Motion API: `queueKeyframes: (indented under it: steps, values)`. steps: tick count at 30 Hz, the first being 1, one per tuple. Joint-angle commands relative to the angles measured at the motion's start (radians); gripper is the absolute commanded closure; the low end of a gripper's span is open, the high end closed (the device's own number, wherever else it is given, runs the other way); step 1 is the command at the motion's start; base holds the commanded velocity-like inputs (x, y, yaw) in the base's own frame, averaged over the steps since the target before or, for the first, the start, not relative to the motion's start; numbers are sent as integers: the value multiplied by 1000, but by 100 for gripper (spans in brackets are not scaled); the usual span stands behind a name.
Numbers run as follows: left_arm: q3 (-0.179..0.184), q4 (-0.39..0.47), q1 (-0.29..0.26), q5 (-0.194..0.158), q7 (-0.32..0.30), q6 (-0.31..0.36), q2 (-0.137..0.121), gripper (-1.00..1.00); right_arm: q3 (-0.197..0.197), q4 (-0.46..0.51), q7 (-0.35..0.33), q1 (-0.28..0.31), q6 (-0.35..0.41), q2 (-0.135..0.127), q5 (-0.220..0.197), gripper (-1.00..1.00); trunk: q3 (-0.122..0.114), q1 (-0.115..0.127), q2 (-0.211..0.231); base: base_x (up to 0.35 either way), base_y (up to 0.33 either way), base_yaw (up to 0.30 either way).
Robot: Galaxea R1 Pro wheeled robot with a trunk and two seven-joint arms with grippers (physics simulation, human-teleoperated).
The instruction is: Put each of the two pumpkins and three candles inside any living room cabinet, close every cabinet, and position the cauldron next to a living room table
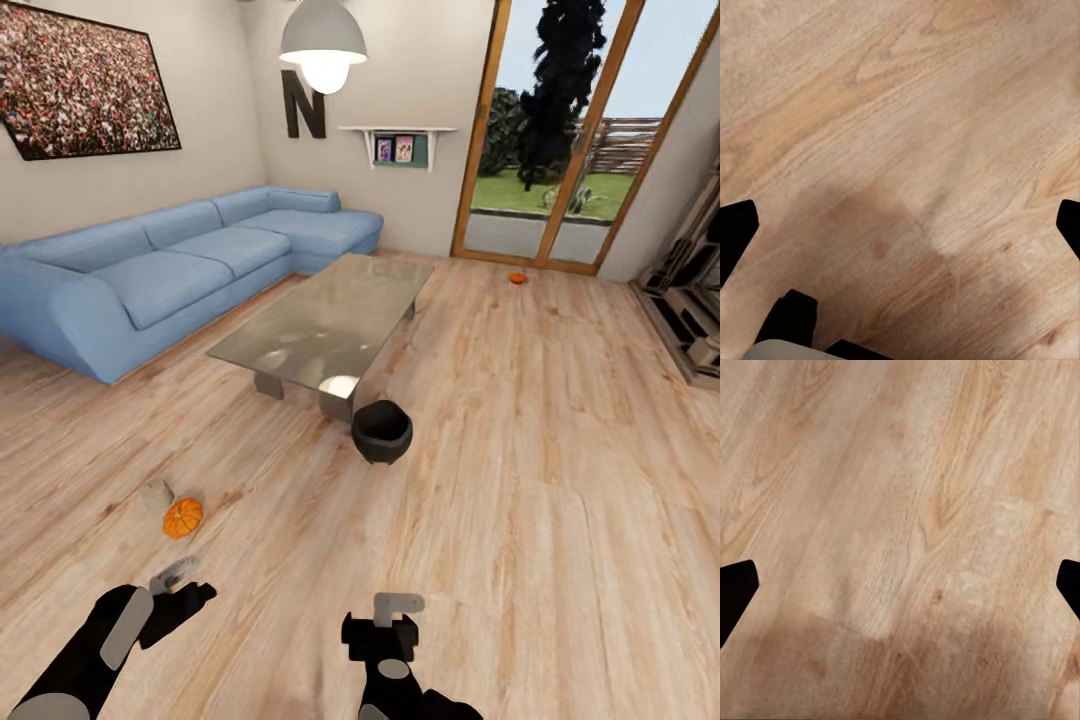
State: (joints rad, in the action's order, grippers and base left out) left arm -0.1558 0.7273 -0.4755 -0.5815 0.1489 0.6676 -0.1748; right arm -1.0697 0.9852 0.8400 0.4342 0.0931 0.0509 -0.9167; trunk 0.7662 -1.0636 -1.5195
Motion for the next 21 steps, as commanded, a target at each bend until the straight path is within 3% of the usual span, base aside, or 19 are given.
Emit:
queueKeyframes:
  steps: [1,10,15,21]
  values:
    - [-1,1,0,-11,8,4,0,-100,-3,1,6,1,7,0,-2,-100,0,0,-1,-138,295,268]
    - [-2,1,0,-9,8,4,-4,-100,-1,1,-75,1,11,0,-3,-100,-6,0,-1,-39,313,225]
    - [-4,1,0,-11,8,4,-6,-100,-1,0,-82,1,12,0,-7,-100,-7,0,-1,2,319,33]
    - [-5,1,0,-10,8,4,-9,-100,6,0,-173,1,17,0,-14,-100,-7,0,-1,84,319,-52]
